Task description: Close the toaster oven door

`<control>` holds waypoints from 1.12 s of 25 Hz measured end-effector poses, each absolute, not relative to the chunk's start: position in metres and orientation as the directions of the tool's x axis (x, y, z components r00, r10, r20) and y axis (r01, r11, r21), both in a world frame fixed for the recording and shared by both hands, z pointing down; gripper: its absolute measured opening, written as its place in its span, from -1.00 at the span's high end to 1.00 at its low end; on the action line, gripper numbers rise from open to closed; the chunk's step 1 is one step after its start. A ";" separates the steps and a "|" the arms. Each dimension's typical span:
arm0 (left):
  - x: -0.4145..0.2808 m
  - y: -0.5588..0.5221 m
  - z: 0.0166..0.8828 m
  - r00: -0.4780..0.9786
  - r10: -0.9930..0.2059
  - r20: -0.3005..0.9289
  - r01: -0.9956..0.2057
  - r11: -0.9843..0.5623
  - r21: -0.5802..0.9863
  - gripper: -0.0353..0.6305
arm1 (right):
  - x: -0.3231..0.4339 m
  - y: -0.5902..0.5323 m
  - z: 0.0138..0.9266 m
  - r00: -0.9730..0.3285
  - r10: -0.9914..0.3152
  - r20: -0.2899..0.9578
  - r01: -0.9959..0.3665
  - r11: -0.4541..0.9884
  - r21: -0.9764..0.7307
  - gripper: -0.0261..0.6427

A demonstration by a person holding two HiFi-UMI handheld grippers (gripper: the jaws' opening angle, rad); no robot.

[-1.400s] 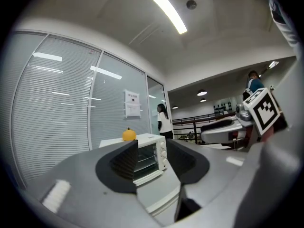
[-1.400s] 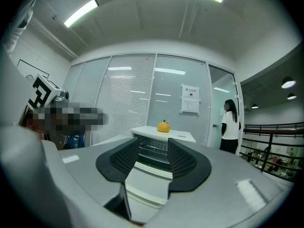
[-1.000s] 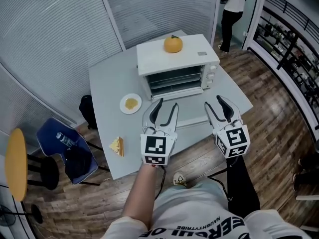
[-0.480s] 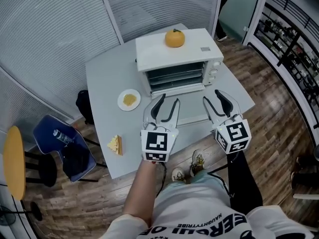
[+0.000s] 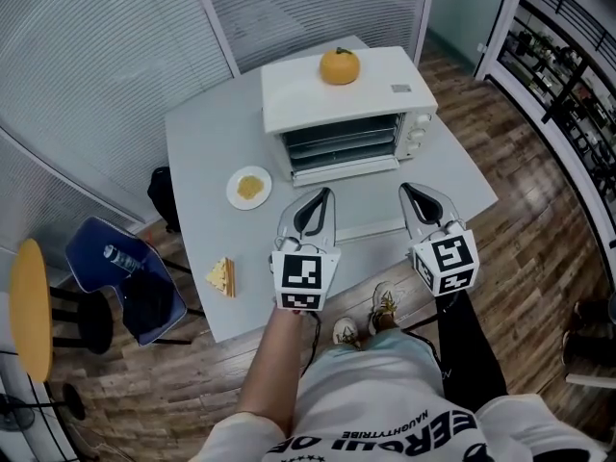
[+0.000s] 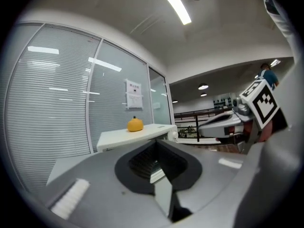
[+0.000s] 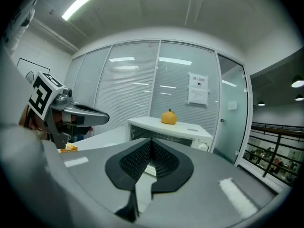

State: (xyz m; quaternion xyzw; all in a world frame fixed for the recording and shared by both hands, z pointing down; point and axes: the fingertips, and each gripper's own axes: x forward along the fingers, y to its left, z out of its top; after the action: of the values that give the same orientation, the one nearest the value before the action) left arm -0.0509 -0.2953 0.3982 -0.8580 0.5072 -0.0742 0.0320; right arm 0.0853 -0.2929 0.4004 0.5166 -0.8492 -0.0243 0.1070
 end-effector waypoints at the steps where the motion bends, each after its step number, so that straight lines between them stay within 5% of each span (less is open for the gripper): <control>1: -0.051 -0.295 0.404 0.471 -0.876 0.104 -0.867 -0.481 -0.128 0.72 | 0.085 -0.293 0.408 -0.444 -0.879 0.175 -0.871 0.469 0.146 0.92; 28: -0.040 -0.258 0.623 0.446 -0.742 0.501 -0.877 -0.474 0.078 0.72 | 0.089 -0.271 0.607 -0.415 -0.733 0.539 -0.880 0.473 -0.035 0.91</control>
State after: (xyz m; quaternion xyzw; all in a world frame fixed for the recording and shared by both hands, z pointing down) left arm -0.0403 -0.2578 0.6227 -0.8339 0.4852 -0.2042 -0.1656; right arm 0.0892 -0.2709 0.6072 0.4882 -0.8261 0.1588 0.2326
